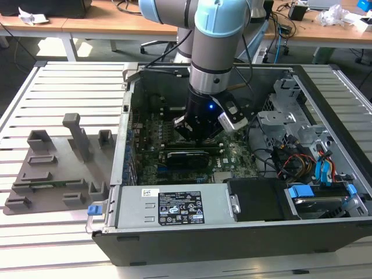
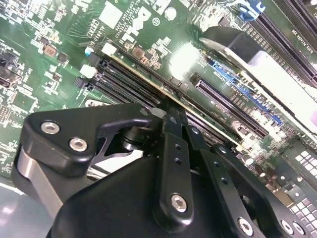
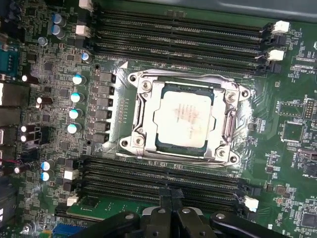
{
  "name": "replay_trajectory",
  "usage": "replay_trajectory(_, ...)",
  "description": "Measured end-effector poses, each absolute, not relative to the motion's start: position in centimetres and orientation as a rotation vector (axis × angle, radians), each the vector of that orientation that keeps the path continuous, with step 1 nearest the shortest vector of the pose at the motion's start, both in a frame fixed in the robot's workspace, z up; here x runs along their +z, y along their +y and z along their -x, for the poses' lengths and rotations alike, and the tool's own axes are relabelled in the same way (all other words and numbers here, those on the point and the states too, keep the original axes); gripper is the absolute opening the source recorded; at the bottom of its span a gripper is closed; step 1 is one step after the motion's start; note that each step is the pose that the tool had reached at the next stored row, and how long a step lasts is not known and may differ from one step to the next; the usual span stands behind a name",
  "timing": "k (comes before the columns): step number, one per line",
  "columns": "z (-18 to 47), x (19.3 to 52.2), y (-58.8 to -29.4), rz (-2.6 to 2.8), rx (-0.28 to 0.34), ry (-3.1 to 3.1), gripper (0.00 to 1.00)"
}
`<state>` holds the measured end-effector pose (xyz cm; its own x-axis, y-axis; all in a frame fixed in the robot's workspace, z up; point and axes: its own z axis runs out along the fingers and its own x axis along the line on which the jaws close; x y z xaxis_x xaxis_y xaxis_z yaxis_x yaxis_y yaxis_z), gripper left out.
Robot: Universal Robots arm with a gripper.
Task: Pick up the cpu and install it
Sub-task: 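Install the second cpu locking lever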
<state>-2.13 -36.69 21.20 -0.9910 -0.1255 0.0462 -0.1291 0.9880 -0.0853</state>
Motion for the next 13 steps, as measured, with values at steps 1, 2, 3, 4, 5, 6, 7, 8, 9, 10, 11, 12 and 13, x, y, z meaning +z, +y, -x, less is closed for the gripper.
replay_trajectory(1, 2.1, 21.2, -36.4, -0.198, 0.141, -3.091, 0.11)
replay_trajectory(2, 2.1, 21.2, -36.1, -0.198, 0.141, -3.09, 0.11)
replay_trajectory(3, 2.1, 21.3, -35.9, -0.198, 0.14, -3.09, 0.11)
replay_trajectory(4, 2.1, 21.3, -35.8, -0.198, 0.133, -3.091, 0.11)
replay_trajectory(5, 2.1, 21.3, -35.7, -0.199, 0.119, -3.091, 0.11)
replay_trajectory(6, 2.1, 21.3, -35.7, -0.199, 0.102, -3.092, 0.11)
replay_trajectory(7, 2.1, 21.3, -35.6, -0.2, 0.067, -3.094, 0.11)
replay_trajectory(8, 2.1, 21.3, -35.4, -0.2, 0.037, -3.095, 0.11)
replay_trajectory(9, 2.1, 21.3, -35.4, -0.201, 0.023, -3.096, 0.11)
replay_trajectory(10, 2.1, 21.3, -35.3, -0.201, 0.013, -3.096, 0.11)
replay_trajectory(11, 2.1, 21.3, -35.0, -0.201, -0.004, -3.097, 0.11)
replay_trajectory(12, 2.1, 21.3, -34.7, -0.201, -0.012, -3.097, 0.11)
replay_trajectory(13, 2.1, 21.4, -34.5, -0.202, -0.014, -3.097, 0.11)
